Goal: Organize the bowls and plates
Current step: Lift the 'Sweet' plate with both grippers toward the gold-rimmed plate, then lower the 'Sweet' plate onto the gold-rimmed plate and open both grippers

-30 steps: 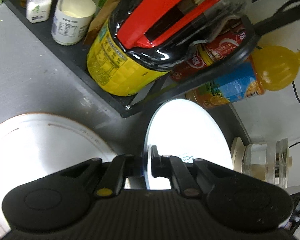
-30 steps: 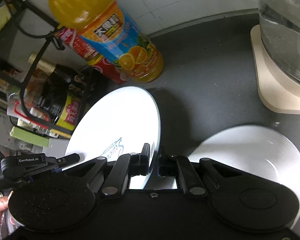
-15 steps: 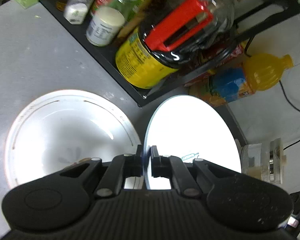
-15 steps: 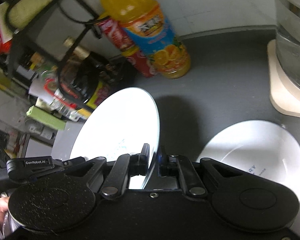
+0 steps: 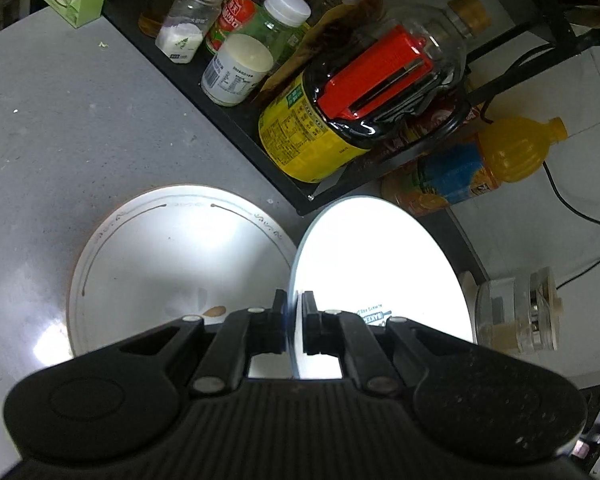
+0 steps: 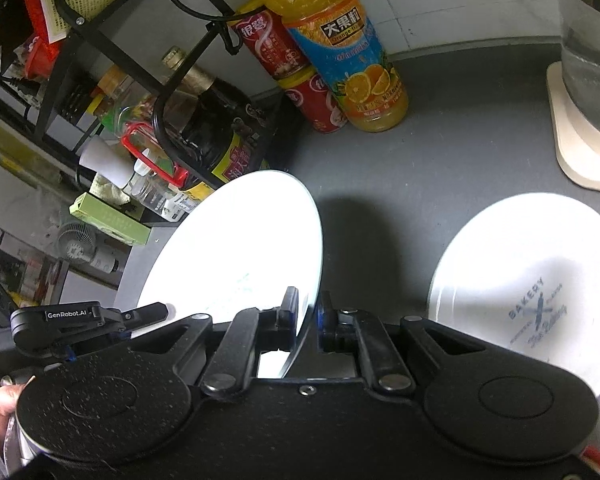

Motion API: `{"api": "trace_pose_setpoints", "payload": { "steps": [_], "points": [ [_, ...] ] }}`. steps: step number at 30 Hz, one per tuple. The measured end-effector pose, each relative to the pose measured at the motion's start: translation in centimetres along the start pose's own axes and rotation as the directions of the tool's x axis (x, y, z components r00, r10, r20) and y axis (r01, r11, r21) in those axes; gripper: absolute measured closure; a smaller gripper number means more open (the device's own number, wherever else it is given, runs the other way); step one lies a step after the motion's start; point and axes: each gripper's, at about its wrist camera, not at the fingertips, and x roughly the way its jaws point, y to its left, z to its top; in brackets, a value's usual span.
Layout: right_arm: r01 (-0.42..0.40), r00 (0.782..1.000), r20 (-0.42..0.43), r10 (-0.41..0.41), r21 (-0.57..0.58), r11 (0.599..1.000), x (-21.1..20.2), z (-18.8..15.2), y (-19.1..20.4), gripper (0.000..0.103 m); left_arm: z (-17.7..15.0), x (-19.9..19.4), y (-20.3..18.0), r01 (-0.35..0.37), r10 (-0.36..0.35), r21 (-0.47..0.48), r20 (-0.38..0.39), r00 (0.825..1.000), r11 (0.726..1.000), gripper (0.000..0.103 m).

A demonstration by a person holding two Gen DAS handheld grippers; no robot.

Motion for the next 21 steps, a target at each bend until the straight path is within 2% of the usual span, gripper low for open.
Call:
{"api": "trace_pose_setpoints", "payload": {
  "steps": [12,21],
  "points": [
    [0.082,0.995,0.056,-0.087,0.091,0.992,0.9,-4.3,3.2,0.094,1.7,0.5,3.4,0.028,-0.020,0.078,-0.101,0.995,0.997,0.099],
    [0.126,0.988,0.066,-0.137,0.150,0.981,2.0,-6.9,5.1,0.094,2.6,0.6,5.7,0.043,-0.022,0.124,-0.160,0.987,0.991,0.099]
  ]
}}
